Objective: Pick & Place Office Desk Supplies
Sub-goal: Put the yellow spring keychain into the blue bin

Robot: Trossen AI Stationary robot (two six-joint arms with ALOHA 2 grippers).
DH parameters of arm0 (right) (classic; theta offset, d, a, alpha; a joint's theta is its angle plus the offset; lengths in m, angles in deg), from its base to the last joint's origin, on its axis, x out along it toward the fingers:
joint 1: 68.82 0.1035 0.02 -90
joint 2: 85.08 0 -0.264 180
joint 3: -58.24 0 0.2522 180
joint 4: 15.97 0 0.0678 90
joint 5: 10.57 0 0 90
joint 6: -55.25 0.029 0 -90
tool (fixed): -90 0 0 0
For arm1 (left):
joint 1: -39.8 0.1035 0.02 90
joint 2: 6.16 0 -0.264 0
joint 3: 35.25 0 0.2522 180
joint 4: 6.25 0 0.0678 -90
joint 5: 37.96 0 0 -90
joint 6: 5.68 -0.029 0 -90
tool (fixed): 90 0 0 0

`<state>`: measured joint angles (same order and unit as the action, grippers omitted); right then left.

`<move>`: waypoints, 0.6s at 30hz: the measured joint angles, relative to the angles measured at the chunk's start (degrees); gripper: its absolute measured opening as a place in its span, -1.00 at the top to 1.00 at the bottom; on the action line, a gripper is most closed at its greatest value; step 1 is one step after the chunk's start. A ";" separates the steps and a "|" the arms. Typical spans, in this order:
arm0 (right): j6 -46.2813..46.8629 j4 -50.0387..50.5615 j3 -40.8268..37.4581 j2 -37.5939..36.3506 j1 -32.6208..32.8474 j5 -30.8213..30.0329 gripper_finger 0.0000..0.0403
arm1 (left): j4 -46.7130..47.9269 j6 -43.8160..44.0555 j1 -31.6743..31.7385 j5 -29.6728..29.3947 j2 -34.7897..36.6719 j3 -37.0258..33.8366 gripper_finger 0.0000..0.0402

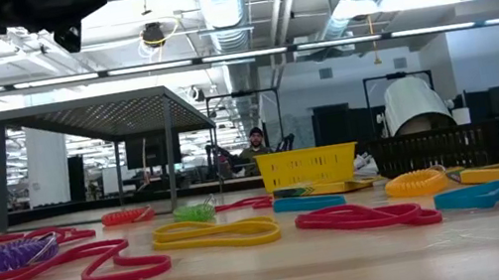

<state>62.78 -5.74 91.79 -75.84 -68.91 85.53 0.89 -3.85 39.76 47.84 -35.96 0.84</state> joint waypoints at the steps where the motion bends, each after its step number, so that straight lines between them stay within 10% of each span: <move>1: 1.50 -0.20 -0.16 -0.92 0.00 -0.01 0.89 | -0.59 -0.06 0.00 -0.22 -0.22 0.00 0.94; 18: 2.12 -8.72 -9.90 -2.98 1.52 0.03 0.89 | -6.01 3.11 -0.04 -0.47 -8.63 -0.02 0.94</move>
<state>64.90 -14.46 81.89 -78.82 -67.38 85.56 -5.12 -0.74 39.72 47.37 -44.59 0.81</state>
